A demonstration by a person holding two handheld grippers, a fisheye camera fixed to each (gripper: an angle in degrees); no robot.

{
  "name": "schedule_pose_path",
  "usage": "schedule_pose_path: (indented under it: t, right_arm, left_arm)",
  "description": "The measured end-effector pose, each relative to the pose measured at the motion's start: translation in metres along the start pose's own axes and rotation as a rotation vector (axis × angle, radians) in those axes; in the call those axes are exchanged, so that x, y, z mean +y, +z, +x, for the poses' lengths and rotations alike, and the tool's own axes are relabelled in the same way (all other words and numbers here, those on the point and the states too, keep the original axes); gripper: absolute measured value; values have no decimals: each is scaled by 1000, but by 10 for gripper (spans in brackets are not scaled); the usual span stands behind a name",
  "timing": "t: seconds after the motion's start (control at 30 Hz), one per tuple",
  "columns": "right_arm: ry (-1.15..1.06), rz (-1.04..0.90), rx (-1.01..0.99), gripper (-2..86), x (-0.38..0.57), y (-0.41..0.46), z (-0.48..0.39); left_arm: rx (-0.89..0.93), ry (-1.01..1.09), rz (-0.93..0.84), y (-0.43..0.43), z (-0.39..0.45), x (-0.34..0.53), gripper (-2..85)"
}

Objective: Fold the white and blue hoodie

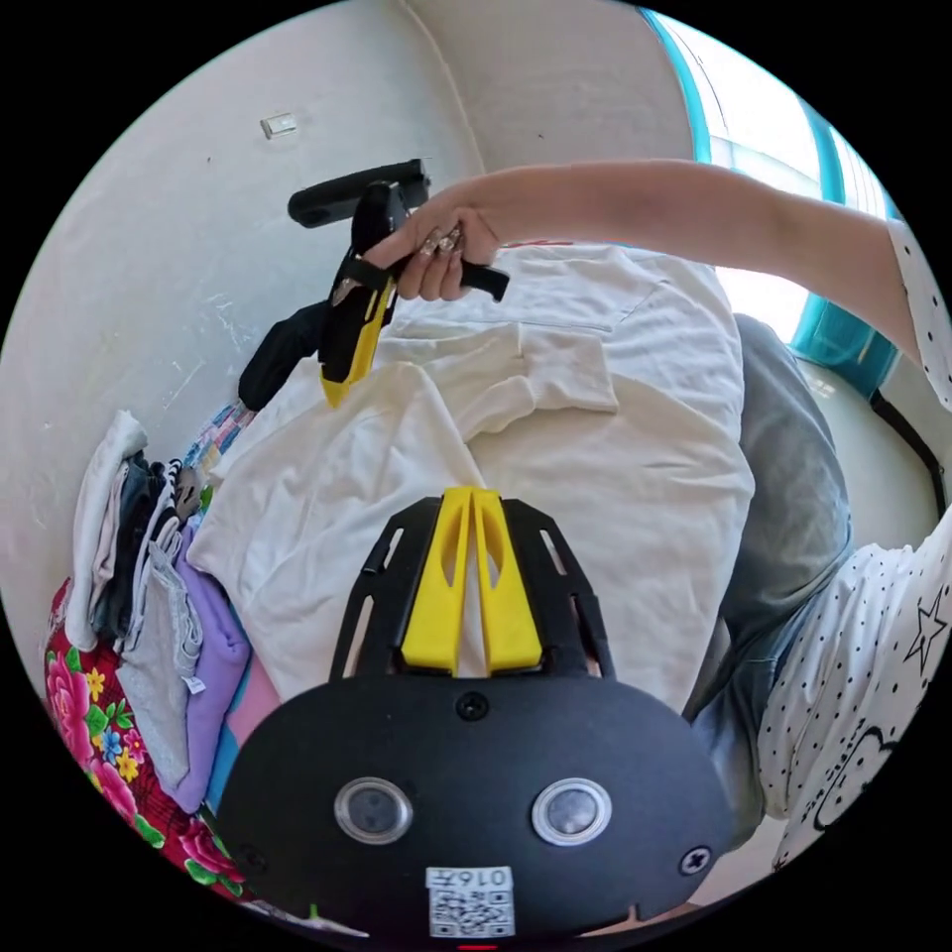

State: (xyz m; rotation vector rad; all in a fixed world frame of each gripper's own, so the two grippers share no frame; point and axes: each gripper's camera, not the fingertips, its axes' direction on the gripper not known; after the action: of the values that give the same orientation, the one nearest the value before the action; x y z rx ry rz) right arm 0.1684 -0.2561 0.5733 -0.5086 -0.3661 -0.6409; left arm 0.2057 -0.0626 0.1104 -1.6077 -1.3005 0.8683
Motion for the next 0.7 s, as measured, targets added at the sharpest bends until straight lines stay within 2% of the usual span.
schedule_pose_path:
  t: [0.1,0.17,0.27,0.47,0.57,0.7]
  right_arm:
    - [23,-33,60,22,1,8,-6]
    - [33,-11,4,8,8,5,-4]
    - [54,34,-97,5,22,0,4]
    - [90,76,-154,23,53,11,7]
    - [-88,141,-22,56,66,-6,-35]
    - [-370,133,137,81,88,-7,-102]
  left_arm:
    - [2,6,9,-5,5,-2,-10]
    - [22,5,15,-7,6,-3,-10]
    - [45,4,18,-7,7,-5,-10]
    - [9,34,8,-6,16,-7,-10]
    - [16,26,8,-5,15,-6,-10]
    - [43,7,10,-3,10,-3,-10]
